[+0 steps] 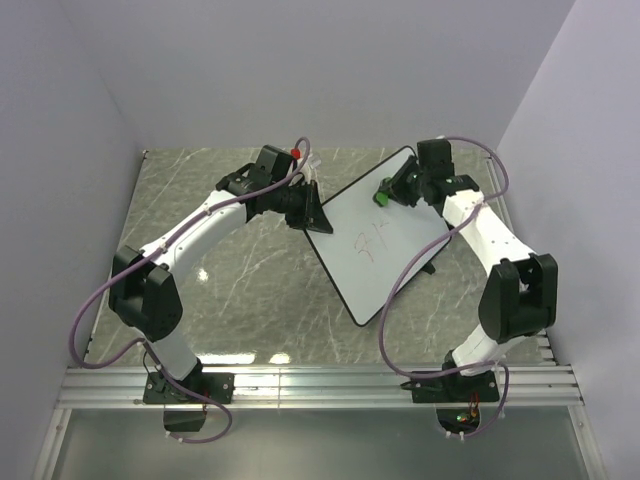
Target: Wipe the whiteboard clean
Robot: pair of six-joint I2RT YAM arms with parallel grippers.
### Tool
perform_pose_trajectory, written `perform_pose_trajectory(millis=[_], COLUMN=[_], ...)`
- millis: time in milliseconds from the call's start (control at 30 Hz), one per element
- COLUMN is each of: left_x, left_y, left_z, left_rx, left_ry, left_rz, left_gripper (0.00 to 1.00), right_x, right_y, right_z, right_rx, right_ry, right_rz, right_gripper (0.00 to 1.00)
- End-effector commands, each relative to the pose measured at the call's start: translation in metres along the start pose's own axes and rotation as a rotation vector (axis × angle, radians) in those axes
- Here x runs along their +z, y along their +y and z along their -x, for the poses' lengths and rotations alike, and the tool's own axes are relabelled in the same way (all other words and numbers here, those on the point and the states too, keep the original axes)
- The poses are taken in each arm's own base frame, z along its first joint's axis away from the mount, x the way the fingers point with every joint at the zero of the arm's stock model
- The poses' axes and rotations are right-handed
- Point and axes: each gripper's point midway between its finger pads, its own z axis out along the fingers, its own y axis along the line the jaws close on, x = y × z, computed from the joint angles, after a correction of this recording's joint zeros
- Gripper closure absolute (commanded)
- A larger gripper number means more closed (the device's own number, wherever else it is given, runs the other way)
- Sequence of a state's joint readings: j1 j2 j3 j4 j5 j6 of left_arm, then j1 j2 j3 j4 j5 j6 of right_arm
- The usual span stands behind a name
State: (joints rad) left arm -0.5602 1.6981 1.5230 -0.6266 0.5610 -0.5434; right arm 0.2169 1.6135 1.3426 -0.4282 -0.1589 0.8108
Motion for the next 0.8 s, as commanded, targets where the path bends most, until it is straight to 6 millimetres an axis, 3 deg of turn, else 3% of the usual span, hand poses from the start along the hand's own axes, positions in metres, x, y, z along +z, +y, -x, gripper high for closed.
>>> perform_pose_trajectory(millis=[0,133,267,300,367,400,433,533,667,767], left_x=[0.021,0.02,0.022,0.022,0.023,0.024,0.025,0.025,0.026,0.026], left_y=[0.059,0.058,0.059,0.059,0.06,0.059,0.06,0.058,0.058,0.057], left_z=[-0.028,-0.028,-0.029,-0.028,-0.027,-0.026,-0.026,-0.022,-0.02,-0.019], left_rx=[0.116,0.113,0.107,0.106,0.105,0.106,0.105,0.105,0.106,0.107], left_ry=[0.082,0.077,0.079,0.077,0.077,0.075,0.077,0.068,0.064,0.066], left_rz=[0.275,0.274,0.277,0.278,0.276,0.277,0.276,0.277,0.277,0.276], left_gripper=[1.0,1.0,1.0,1.0,1.0,1.0,1.0,1.0,1.0,1.0], right_x=[0.025,0.03,0.012,0.01,-0.009,-0.011,-0.025,-0.035,-0.033,-0.025], right_y=[0.023,0.013,0.005,-0.01,-0.014,-0.034,-0.034,-0.063,-0.071,-0.056], right_z=[-0.021,-0.029,-0.051,-0.068,-0.079,-0.098,-0.099,-0.122,-0.112,-0.103], right_rx=[-0.022,-0.025,-0.031,-0.029,-0.039,-0.03,-0.028,-0.016,-0.034,-0.03], right_ry=[0.096,0.123,0.17,0.205,0.202,0.235,0.218,0.239,0.219,0.229], right_rz=[0.065,0.044,0.066,0.048,0.07,0.04,0.063,0.024,-0.008,0.01], right_gripper=[1.0,1.0,1.0,1.0,1.0,1.0,1.0,1.0,1.0,1.0])
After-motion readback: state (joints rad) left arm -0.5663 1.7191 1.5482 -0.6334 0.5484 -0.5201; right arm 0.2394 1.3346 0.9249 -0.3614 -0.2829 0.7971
